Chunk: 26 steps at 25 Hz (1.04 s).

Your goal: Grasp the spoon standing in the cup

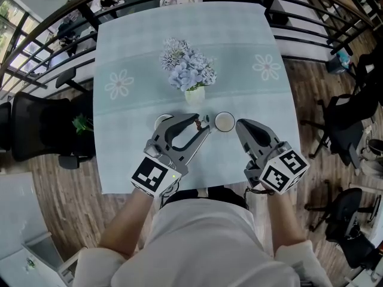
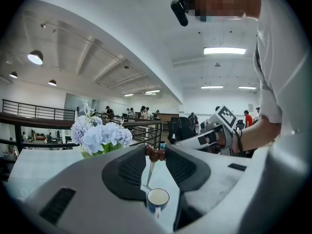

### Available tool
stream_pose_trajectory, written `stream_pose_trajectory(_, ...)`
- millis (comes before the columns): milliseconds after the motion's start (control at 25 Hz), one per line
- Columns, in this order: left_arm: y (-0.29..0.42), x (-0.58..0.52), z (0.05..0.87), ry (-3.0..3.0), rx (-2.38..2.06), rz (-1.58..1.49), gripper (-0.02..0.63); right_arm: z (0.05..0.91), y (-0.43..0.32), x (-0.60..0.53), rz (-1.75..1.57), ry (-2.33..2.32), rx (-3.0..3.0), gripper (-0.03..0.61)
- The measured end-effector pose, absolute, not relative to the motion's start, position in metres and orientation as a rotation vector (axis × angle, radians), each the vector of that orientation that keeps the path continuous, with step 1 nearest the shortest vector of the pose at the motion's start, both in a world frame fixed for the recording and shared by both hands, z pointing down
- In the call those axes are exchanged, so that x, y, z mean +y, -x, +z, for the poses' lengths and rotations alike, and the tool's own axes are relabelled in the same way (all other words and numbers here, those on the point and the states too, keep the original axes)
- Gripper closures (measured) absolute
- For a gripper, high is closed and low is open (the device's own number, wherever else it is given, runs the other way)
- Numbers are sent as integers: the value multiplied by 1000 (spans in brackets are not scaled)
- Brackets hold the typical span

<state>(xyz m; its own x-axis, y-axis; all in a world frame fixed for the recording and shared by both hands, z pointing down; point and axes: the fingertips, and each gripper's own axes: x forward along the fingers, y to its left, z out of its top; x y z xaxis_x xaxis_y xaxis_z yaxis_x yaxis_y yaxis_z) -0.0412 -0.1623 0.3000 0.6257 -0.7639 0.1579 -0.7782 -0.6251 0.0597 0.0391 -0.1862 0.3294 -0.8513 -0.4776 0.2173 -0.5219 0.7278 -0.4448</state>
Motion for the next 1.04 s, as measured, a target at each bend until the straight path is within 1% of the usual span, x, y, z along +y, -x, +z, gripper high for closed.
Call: stream_pose_trajectory(1040, 34, -164, 313, -2711, -1281, 192, 476, 343, -44, -186, 777, -798, -2825, 558)
